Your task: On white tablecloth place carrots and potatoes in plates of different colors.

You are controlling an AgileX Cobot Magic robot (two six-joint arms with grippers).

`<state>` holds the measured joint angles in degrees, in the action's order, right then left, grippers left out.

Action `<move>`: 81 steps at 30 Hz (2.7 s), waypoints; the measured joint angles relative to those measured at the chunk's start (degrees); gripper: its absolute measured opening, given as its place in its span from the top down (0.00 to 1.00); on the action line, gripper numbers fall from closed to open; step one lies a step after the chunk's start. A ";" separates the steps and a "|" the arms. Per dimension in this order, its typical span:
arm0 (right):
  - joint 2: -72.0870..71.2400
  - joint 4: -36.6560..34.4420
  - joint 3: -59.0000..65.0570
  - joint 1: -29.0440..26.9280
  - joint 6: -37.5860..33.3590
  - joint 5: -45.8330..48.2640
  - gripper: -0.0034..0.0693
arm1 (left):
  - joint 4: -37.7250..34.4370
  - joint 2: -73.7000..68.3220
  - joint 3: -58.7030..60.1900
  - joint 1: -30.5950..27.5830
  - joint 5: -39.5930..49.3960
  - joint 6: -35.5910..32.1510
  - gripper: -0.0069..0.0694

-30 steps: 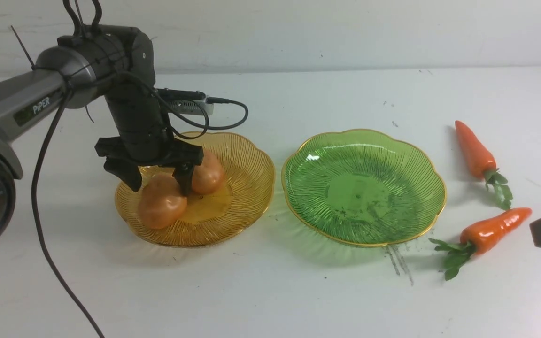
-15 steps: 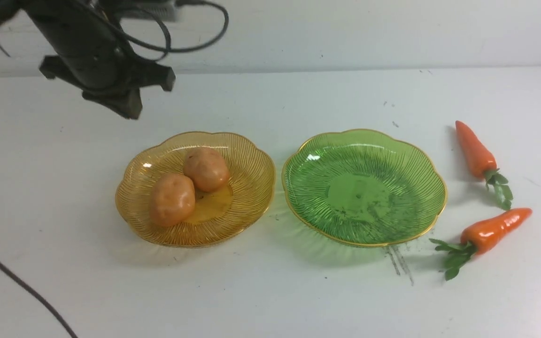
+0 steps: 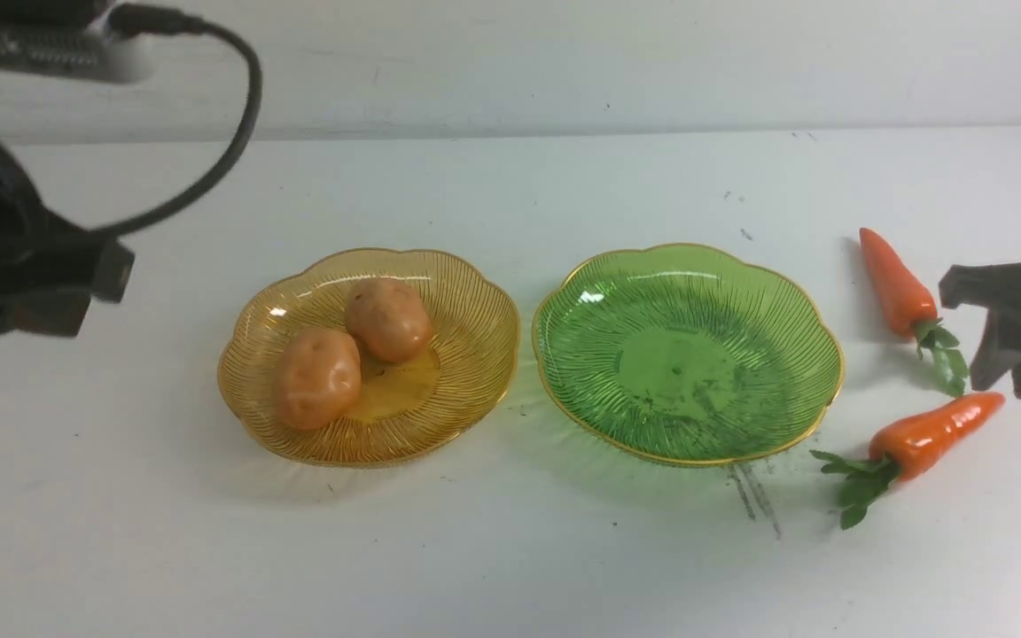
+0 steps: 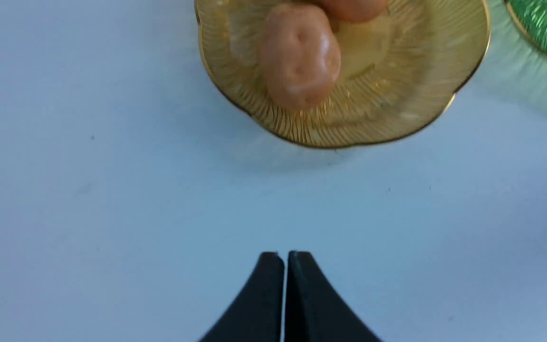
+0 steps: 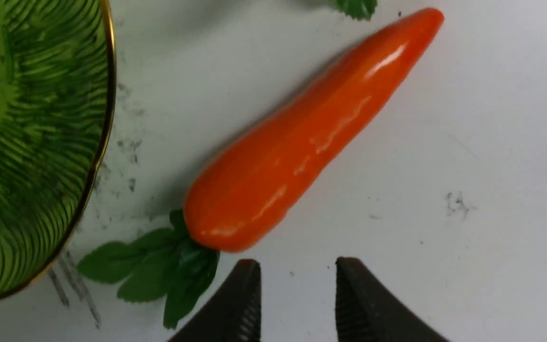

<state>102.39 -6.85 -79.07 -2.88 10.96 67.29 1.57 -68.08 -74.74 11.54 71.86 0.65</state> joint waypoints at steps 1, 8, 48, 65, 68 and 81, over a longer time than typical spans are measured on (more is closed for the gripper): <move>3.00 0.00 -2.31 0.00 1.61 -0.14 0.49 | 0.00 1.22 2.03 0.00 0.07 0.00 0.91; 13.56 0.00 -9.44 0.00 6.18 0.79 0.09 | 0.00 1.94 4.26 0.00 0.11 0.00 0.91; 13.83 -21.90 -27.58 10.10 -6.13 3.28 0.59 | -0.05 1.94 4.26 0.00 -0.11 0.00 0.91; 36.18 -17.93 -47.12 18.30 0.73 3.33 0.42 | 0.13 1.94 4.26 0.00 -0.10 0.00 0.91; 36.18 -17.49 -49.32 18.30 0.89 3.60 0.25 | 0.13 1.94 4.26 0.00 -0.10 0.00 0.91; 22.80 14.04 -51.90 13.13 2.12 4.29 0.19 | 0.13 1.94 4.26 0.00 -0.10 0.00 0.91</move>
<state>125.19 7.19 -130.97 10.25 13.08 71.58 1.70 -66.15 -70.48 11.54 71.76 0.65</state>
